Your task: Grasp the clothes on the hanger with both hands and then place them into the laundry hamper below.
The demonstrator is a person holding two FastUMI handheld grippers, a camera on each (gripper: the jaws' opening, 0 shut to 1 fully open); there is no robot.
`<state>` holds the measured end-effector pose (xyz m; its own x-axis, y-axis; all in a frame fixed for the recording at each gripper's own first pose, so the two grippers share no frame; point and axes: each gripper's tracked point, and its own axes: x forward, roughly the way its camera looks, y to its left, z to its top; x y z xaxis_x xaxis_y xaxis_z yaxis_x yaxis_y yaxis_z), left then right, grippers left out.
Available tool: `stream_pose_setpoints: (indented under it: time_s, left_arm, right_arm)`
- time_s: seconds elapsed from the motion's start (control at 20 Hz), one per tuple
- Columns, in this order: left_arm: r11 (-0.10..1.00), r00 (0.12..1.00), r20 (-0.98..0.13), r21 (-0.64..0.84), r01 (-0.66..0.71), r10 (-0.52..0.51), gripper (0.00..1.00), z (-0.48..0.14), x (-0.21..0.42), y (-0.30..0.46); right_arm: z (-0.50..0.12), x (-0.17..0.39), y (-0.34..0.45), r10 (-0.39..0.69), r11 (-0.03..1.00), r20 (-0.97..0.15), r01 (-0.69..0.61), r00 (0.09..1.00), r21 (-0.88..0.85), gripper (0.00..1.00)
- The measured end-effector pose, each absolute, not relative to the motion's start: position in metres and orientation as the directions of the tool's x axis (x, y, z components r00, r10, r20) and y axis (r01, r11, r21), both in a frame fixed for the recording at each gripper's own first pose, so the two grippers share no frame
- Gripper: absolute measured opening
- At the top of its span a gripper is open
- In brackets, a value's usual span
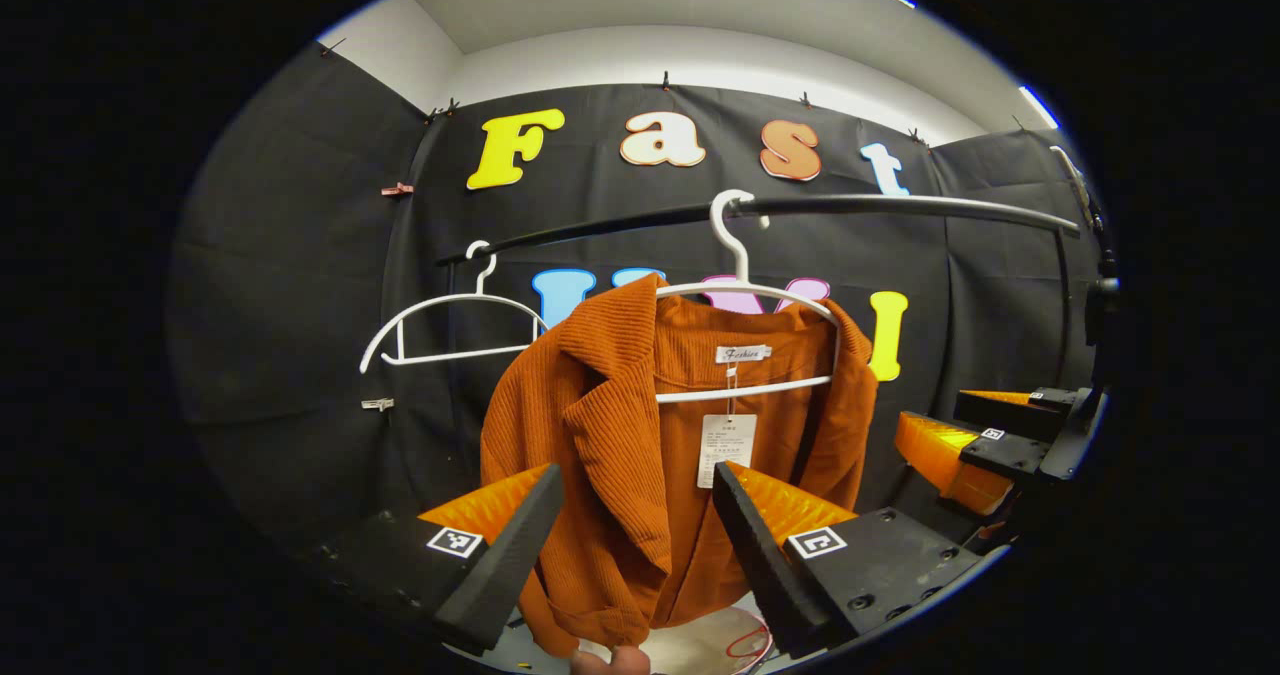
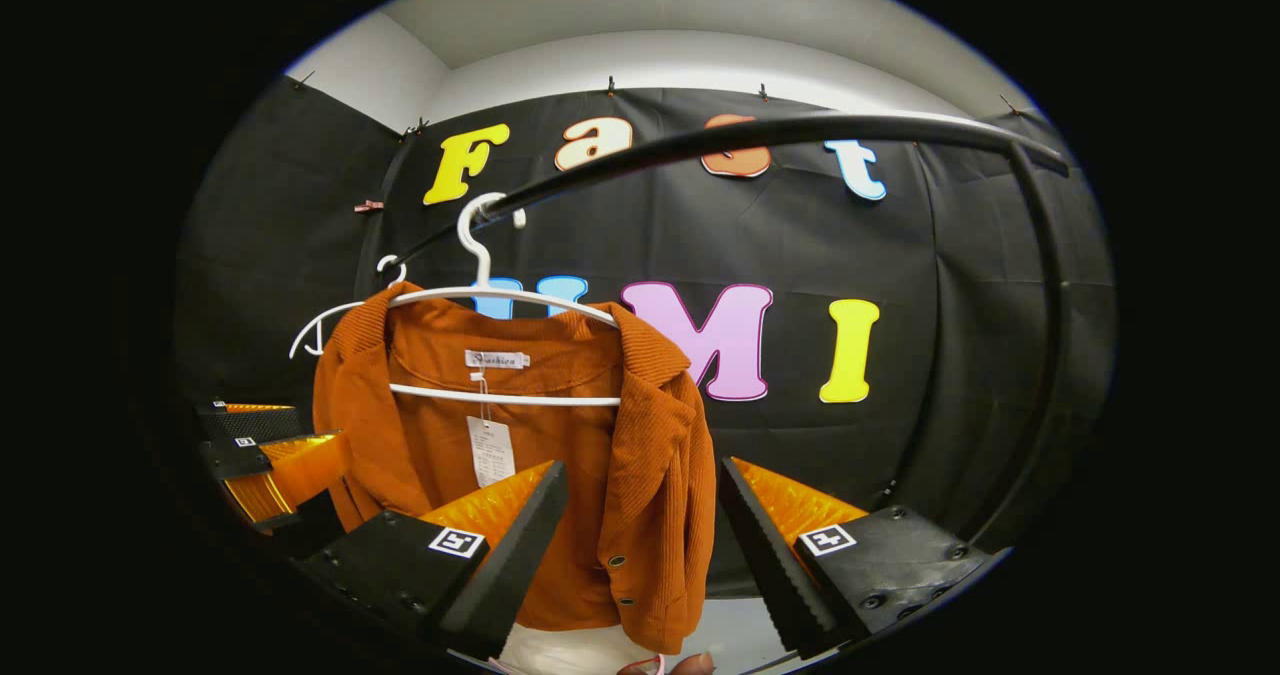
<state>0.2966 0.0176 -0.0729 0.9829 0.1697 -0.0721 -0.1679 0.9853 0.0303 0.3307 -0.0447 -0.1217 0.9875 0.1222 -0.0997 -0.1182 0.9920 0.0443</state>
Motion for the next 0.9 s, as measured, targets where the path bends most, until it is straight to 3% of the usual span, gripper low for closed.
stream_pose_setpoints:
  time_s: [0.55,0.65,0.7,0.75,0.9]
  left_arm:
    - [0.95,0.947,-0.08,0.048,-0.308,0.311,0.95,-0.098,0.364,0.038]
    - [0.948,0.946,-0.072,0.047,-0.315,0.318,0.95,-0.097,0.37,0.039]
    - [0.947,0.945,-0.072,0.046,-0.317,0.319,0.95,-0.097,0.371,0.04]
    - [0.942,0.94,-0.07,0.049,-0.331,0.334,0.81,-0.098,0.375,0.045]
    - [0.963,0.956,-0.113,0.02,-0.269,0.269,0.38,-0.106,0.38,0.038]
  right_arm:
    - [-0.175,0.428,-0.025,0.225,0.974,-0.15,-0.217,0.963,0.071,0.99]
    - [-0.18,0.434,-0.021,0.253,0.967,-0.157,-0.246,0.954,0.066,0.93]
    - [-0.181,0.438,-0.019,0.263,0.965,-0.156,-0.256,0.952,0.063,0.8]
    - [-0.181,0.442,-0.019,0.273,0.962,-0.164,-0.266,0.948,0.062,0.72]
    - [-0.181,0.443,-0.02,0.293,0.955,-0.184,-0.278,0.938,0.104,0.11]
